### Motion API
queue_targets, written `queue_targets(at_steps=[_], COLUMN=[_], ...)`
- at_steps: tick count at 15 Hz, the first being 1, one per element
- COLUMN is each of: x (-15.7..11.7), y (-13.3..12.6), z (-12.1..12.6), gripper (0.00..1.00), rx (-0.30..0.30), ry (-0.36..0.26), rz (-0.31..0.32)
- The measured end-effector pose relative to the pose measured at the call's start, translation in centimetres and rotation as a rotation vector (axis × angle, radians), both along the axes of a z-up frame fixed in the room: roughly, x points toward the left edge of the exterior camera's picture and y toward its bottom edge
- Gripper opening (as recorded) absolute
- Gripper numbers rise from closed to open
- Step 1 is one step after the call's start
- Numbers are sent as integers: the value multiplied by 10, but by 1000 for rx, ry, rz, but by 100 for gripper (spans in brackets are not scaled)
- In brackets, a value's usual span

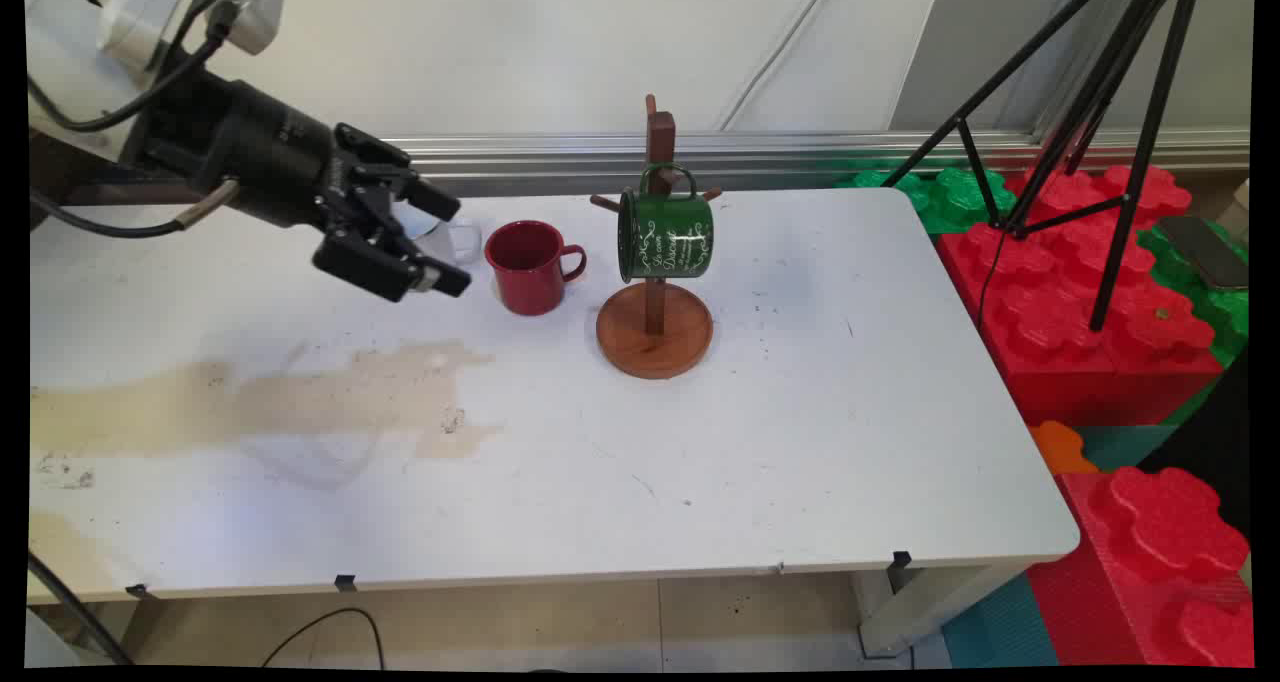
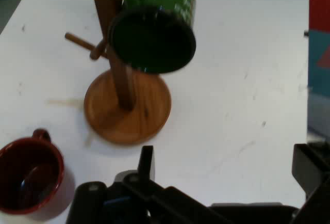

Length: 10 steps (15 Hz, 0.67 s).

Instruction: Pick up the green mug from the rack

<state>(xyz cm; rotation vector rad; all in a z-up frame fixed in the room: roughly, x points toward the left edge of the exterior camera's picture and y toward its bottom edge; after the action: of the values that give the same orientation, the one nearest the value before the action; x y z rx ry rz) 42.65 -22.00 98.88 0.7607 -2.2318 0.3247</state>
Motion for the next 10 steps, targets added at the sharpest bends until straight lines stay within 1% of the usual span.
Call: queue_targets(at_steps=[2, 4, 6, 10], x=[-11, -19, -32, -52], y=[-3, -6, -13, -25], z=[-2, -5, -12, -26], gripper=[100, 100, 100, 100], rx=[0, 2, 5, 11], ry=[38, 62, 95, 144], rz=[29, 54, 92, 132])
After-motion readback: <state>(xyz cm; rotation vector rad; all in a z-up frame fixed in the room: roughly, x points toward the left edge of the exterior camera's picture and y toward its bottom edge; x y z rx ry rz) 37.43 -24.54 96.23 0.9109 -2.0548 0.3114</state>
